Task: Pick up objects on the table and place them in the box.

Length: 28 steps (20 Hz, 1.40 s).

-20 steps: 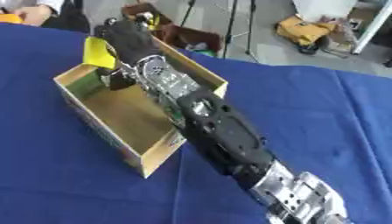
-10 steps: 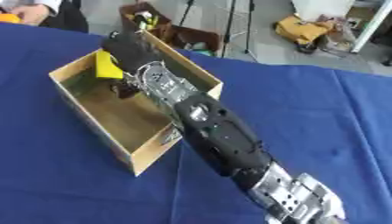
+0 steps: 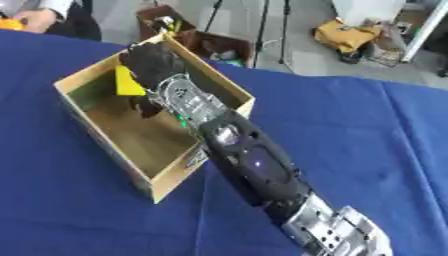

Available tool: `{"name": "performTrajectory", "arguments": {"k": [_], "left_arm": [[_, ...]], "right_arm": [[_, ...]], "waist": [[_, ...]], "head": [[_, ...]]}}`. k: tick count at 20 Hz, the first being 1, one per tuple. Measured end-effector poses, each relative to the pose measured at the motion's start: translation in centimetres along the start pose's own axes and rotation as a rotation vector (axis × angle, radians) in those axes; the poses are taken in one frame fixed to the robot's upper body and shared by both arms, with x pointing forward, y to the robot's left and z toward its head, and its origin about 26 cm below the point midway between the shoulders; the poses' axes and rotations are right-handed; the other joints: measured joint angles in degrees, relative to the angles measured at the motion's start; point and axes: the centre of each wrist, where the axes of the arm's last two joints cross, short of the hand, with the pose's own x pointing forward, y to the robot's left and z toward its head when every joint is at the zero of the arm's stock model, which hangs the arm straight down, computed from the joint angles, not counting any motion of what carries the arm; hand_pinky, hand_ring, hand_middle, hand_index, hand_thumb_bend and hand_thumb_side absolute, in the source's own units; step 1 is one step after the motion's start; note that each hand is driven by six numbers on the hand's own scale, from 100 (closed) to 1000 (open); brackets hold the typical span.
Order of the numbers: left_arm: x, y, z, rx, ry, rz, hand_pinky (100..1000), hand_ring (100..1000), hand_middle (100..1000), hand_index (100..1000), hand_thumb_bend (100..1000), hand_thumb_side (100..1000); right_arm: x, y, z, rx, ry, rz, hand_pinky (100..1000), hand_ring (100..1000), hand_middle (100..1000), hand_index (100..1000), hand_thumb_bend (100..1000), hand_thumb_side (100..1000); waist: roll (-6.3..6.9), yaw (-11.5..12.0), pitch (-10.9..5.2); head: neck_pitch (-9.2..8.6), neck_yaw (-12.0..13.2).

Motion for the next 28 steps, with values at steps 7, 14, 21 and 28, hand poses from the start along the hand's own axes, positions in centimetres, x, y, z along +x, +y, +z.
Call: {"name": "performTrajectory", "arguments": {"k": [7, 14, 21, 28], "left_arm": [[0.0, 0.0, 0.0, 0.0, 0.002, 0.0, 239, 403, 405, 659, 100, 1000], [0.0, 0.0, 0.1, -0.004, 0.007, 0.0, 240, 404, 405, 659, 100, 1000], [-0.1, 0.0, 0.2, -0.001, 0.012, 0.001, 241, 404, 406, 659, 100, 1000], [-0.2, 0.3, 0.4, 0.019, 0.025, -0.001, 243, 411, 407, 659, 100, 1000]], "right_arm": [[0.6, -1.3, 0.4, 0.046, -0.051, -0.001, 764, 847, 806, 945, 100, 454], [0.1, -3.3, 0.9, 0.009, -0.026, -0.021, 757, 832, 793, 929, 100, 318], [-1.0, -7.0, 2.6, -0.125, 0.001, -0.126, 737, 796, 746, 905, 100, 207], [-3.5, -11.3, 8.9, -0.351, 0.021, -0.313, 690, 728, 643, 841, 100, 199]], "waist": [[0.0, -0.35, 0.09], [0.03, -0.89, -0.2], [0.47, -2.35, -0.88], [1.56, -5.47, -2.4]], "head": [[0.01, 0.44], [0.07, 0.72], [0.61, 2.26], [1.9, 5.32]]}}
